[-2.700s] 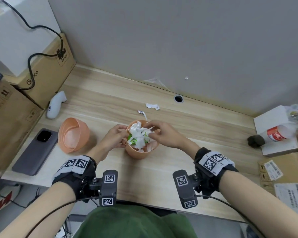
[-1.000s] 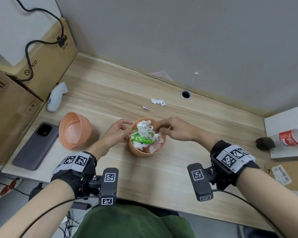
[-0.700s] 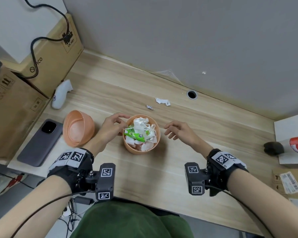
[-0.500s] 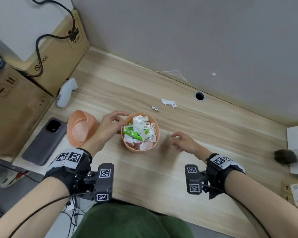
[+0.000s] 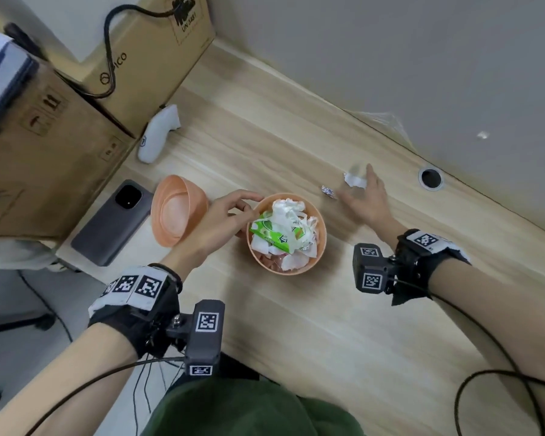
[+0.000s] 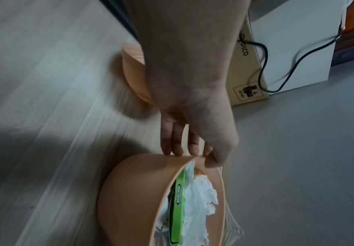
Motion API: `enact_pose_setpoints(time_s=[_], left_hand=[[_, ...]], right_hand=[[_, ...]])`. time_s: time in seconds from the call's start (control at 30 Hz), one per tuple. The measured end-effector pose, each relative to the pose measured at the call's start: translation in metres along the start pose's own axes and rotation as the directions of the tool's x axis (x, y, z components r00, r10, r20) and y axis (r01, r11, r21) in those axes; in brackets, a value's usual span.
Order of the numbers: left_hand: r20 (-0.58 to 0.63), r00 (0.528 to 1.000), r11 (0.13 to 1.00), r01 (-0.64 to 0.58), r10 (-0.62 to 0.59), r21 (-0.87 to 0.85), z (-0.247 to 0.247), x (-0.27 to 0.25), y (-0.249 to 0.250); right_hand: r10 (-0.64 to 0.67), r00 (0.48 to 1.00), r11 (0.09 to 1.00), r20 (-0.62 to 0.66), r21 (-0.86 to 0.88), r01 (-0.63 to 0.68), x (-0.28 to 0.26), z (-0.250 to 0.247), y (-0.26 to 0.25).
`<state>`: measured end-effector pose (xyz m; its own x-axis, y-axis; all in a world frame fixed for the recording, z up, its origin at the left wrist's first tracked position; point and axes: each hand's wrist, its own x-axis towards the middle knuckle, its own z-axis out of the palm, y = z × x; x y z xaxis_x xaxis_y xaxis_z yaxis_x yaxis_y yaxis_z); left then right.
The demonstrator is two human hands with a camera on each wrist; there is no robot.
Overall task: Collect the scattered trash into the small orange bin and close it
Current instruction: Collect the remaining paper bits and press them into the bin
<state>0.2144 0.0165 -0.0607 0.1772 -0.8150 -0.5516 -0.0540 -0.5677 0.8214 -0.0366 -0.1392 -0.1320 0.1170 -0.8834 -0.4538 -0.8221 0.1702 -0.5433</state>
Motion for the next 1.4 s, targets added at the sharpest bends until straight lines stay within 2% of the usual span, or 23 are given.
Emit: enact_pose_setpoints(time_s=[0.13,0.3,0.43,0.53,0.67,0.73,0.8,0.87,0.93,1.0,1.03,1.07,1.1,1.17,1.2,1.23,1.33,1.4], left_hand=[[-0.008,1.0,1.0,0.016,-0.016,-0.004,0.0,0.0,-0.004],[-0.008,1.0,1.0,0.017,-0.017,-0.009,0.001,-0.001,-0.004],[-0.011,1.0,1.0,0.016,-0.016,-0.013,0.002,-0.004,-0.004],[-0.002,1.0,1.0,0.012,-0.012,-0.015,0.002,-0.007,-0.005],[0.0,1.0,1.0,0.015,-0.015,-0.022,0.005,-0.01,-0.006],[0.001,1.0,1.0,0.009,-0.009,-0.013,0.008,-0.011,-0.008],[0.006,1.0,1.0,0.01,-0.01,-0.012,0.013,-0.014,-0.01],[0.021,1.0,1.0,0.004,-0.004,-0.026,0.017,-0.018,-0.011],[0.053,0.999,1.0,0.006,-0.005,-0.023,0.022,-0.024,-0.012],[0.065,0.998,1.0,0.001,-0.001,-0.003,0.029,-0.027,-0.013],[0.056,0.998,1.0,-0.005,0.005,0.007,0.031,-0.027,-0.013],[0.094,0.995,1.0,-0.016,0.014,0.011,0.037,-0.032,-0.013],[0.231,0.97,0.992,-0.092,0.071,0.083,0.066,-0.056,-0.002],[0.219,0.973,0.99,-0.1,0.076,0.098,0.066,-0.051,-0.001],[0.214,0.974,0.989,-0.103,0.079,0.106,0.067,-0.05,0.001],[0.216,0.973,0.987,-0.113,0.086,0.117,0.067,-0.049,0.0],[0.207,0.975,0.984,-0.111,0.08,0.14,0.063,-0.044,-0.001],[0.194,0.977,0.986,-0.112,0.087,0.122,0.064,-0.04,0.002]], right_hand=[[-0.163,0.985,0.971,-0.049,-0.187,0.151,-0.002,0.024,-0.016],[-0.343,0.938,0.905,-0.052,-0.285,0.315,-0.011,0.049,-0.021],[-0.348,0.937,0.894,0.034,-0.288,0.342,-0.031,0.05,-0.02],[-0.351,0.933,0.892,0.086,-0.273,0.36,-0.055,0.047,-0.001],[-0.209,0.96,0.958,0.185,-0.157,0.239,-0.083,0.032,0.022],[-0.169,0.974,0.98,0.151,-0.079,0.182,-0.091,0.018,0.018],[-0.175,0.984,0.982,0.027,0.081,0.172,-0.097,-0.001,0.003],[-0.228,0.969,0.926,-0.096,0.287,0.246,-0.104,-0.022,-0.024],[-0.295,0.937,0.857,-0.188,0.382,0.346,-0.117,-0.034,-0.053],[-0.362,0.912,0.837,-0.192,0.363,0.408,-0.132,-0.04,-0.073],[-0.402,0.905,0.839,-0.139,0.34,0.425,-0.139,-0.04,-0.079],[-0.407,0.908,0.866,-0.105,0.272,0.419,-0.147,-0.036,-0.072],[-0.365,0.916,0.903,-0.168,0.178,0.392,-0.194,-0.05,-0.041],[-0.346,0.938,0.937,0.018,0.059,0.345,-0.19,-0.044,-0.031],[-0.333,0.942,0.942,0.047,0.058,0.331,-0.191,-0.043,-0.024],[-0.334,0.942,0.941,0.035,0.071,0.331,-0.194,-0.044,-0.022],[-0.314,0.933,0.92,-0.176,0.187,0.345,-0.191,-0.055,-0.025],[-0.256,0.932,0.912,-0.258,0.256,0.321,-0.183,-0.063,-0.024]])
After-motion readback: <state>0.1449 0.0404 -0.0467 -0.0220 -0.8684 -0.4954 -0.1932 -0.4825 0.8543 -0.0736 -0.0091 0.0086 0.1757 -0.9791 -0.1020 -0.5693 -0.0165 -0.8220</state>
